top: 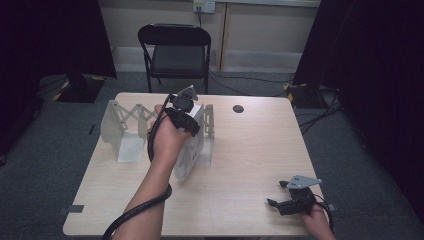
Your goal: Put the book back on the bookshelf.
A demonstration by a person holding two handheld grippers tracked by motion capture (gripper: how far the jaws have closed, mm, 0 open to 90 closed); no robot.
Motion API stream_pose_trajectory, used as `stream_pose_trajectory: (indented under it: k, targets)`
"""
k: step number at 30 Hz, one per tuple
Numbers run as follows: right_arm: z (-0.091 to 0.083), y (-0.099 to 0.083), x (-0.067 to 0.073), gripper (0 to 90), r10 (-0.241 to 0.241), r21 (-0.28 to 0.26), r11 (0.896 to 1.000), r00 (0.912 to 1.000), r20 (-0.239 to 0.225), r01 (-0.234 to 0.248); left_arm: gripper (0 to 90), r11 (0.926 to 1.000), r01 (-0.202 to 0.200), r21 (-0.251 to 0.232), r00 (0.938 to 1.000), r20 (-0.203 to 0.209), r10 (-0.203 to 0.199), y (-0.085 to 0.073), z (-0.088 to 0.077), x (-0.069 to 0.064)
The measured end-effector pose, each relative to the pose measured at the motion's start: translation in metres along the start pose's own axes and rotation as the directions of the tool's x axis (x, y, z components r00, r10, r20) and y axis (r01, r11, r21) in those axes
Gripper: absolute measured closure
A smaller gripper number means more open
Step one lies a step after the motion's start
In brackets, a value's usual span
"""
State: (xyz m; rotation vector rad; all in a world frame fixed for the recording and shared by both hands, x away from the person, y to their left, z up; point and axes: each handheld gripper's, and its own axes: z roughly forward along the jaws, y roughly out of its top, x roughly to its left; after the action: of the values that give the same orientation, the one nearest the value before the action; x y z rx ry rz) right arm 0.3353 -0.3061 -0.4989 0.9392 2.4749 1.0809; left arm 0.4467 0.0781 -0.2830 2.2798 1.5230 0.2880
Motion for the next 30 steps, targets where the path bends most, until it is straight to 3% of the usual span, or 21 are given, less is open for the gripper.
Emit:
stream_pose_trajectory:
  k: [4, 30]
  targets:
    - [0.0001, -0.0001, 0.0001, 13.8, 0.001, -0.002, 1.0, 1.0, 0.0, -0.001, 53.7, 0.9997, 0.026, -0.004, 0.9997, -0.001, -0.026, 0.0016, 0.0023, 0.0014]
    - [0.0002, -0.0001, -0.0001, 13.8, 0.0, -0.002, 1.0, 1.0, -0.001, 0.0, 53.7, 0.9968, 0.079, -0.01, 0.9963, -0.033, -0.079, 0.01, 0.0051, 0.0022]
